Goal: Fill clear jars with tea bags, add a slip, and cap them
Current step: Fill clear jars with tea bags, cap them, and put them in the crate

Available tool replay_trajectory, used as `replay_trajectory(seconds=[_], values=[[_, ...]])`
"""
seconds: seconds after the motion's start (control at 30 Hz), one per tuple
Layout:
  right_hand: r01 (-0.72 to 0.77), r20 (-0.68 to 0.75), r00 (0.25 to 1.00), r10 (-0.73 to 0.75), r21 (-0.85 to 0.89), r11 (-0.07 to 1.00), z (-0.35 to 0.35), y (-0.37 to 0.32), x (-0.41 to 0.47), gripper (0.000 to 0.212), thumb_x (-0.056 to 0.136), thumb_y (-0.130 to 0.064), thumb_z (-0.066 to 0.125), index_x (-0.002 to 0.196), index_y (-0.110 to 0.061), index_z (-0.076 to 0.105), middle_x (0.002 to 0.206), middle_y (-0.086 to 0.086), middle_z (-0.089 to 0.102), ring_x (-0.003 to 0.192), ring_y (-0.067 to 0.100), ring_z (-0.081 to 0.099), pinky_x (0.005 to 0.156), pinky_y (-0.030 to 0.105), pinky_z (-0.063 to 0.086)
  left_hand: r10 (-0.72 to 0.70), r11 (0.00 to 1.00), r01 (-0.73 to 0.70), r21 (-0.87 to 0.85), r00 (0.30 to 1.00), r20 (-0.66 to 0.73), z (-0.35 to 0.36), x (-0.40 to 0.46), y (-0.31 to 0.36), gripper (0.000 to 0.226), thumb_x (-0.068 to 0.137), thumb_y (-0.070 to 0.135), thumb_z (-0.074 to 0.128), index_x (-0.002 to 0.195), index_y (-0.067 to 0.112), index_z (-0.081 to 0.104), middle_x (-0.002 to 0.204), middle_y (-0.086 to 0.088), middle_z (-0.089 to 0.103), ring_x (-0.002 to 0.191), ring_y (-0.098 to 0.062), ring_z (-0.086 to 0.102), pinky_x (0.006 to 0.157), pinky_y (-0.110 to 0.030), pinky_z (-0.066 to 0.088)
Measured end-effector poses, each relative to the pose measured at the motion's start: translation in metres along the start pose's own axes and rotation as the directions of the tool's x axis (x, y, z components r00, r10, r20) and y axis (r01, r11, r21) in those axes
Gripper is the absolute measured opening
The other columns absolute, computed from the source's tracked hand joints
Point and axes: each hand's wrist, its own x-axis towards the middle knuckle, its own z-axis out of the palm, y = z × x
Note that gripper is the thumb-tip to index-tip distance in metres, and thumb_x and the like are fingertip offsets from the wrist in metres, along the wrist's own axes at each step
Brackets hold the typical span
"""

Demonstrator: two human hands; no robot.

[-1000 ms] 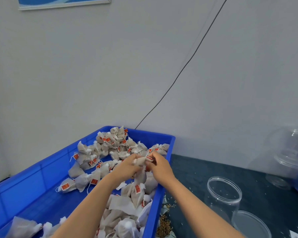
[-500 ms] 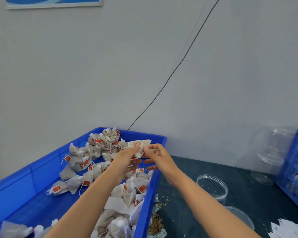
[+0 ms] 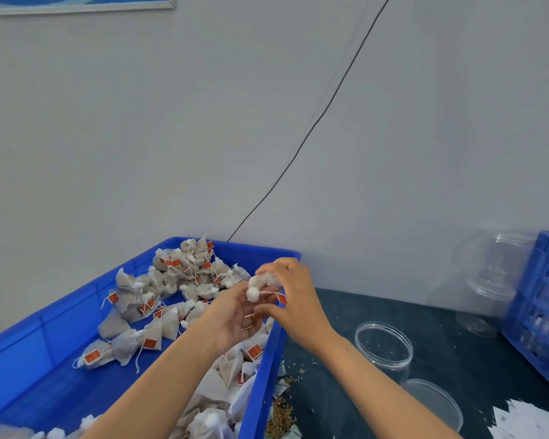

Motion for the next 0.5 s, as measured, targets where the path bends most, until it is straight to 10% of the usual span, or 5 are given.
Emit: replay_trajectory(seconds=[0.23,0.5], values=[[0.070,-0.058,0.995,-0.082,-0.190,0.979,-0.012,0.003,-0.001,0.011,0.087,-0.012,0.060,0.096,-0.018,0.066,0.100,-0.007,0.060,0.094,0.015,0.051,0.085,0.037,0.044,0.038,0.979,-0.059,0.197,0.993,0.109,0.010,-0.001,-0.008,0.033,0.095,0.039,0.051,0.101,0.011,0.067,0.089,-0.004,0.071,0.086,-0.019,0.066,0.070,-0.029,0.048],[-0.279,-0.055,0.953,0.298,0.223,0.934,-0.037,0.004,-0.016,0.012,0.089,-0.012,0.065,0.083,-0.017,0.056,0.086,0.000,0.066,0.078,0.018,0.063,0.078,0.041,0.055,0.357,0.750,-0.348,0.562,0.929,0.098,0.021,-0.003,-0.025,0.040,0.088,0.045,0.062,0.098,0.007,0.068,0.094,0.000,0.074,0.079,-0.008,0.070,0.065,-0.019,0.052]])
